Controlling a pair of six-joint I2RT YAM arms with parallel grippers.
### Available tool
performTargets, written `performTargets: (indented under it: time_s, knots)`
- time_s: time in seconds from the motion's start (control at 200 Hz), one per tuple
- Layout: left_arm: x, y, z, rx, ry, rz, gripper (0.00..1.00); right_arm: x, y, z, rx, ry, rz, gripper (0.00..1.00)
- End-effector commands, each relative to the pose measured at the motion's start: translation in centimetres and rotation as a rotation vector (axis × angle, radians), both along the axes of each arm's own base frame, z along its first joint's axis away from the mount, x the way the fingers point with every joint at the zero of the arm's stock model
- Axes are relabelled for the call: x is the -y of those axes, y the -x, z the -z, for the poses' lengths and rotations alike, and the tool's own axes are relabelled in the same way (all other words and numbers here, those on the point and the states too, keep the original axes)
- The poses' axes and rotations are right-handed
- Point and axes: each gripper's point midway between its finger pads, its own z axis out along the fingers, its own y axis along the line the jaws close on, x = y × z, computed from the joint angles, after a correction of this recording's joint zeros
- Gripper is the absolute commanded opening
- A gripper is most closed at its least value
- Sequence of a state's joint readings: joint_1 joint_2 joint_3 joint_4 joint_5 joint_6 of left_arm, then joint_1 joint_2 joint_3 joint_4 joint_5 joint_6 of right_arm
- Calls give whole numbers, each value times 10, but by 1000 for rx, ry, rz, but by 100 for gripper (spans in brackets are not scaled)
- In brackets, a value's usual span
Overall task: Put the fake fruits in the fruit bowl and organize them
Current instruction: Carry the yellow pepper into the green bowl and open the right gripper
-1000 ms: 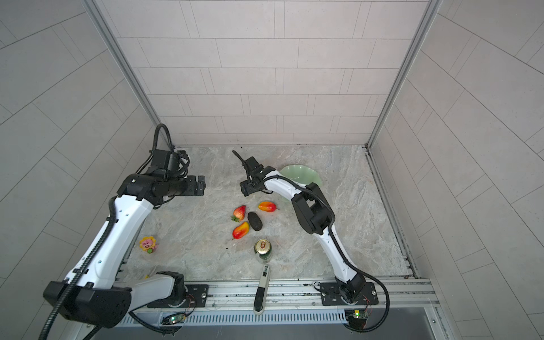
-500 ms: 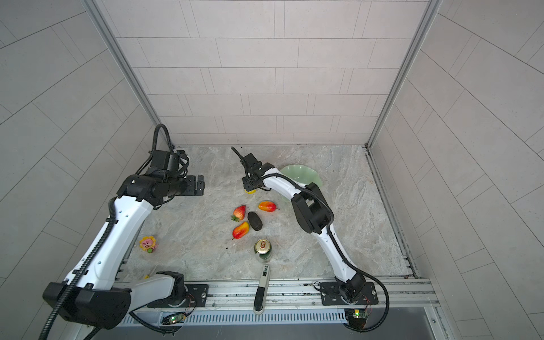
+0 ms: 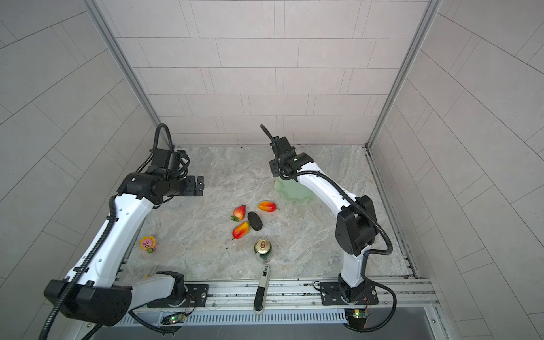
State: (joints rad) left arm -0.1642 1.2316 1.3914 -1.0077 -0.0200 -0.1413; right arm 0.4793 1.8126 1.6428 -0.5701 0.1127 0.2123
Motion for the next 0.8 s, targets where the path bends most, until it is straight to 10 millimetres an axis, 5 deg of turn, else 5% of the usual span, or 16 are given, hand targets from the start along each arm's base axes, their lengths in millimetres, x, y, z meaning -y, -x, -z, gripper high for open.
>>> performTargets:
  time_s: [0.0,0.195,0.546,0.791]
  knots:
    - [-4,4,-14,11,-16,-2,100,34,-1,48,-69,109,73,32]
    - [0,7,-15,9,5,12,100,49,-18,89,-106,86,118,33]
    - [3,14,-16,12,27,25,100,49,-42,125,-146,99,138,46]
    - [2,15,-17,11,22,25,100,46,-39,113,-146,105,91,80]
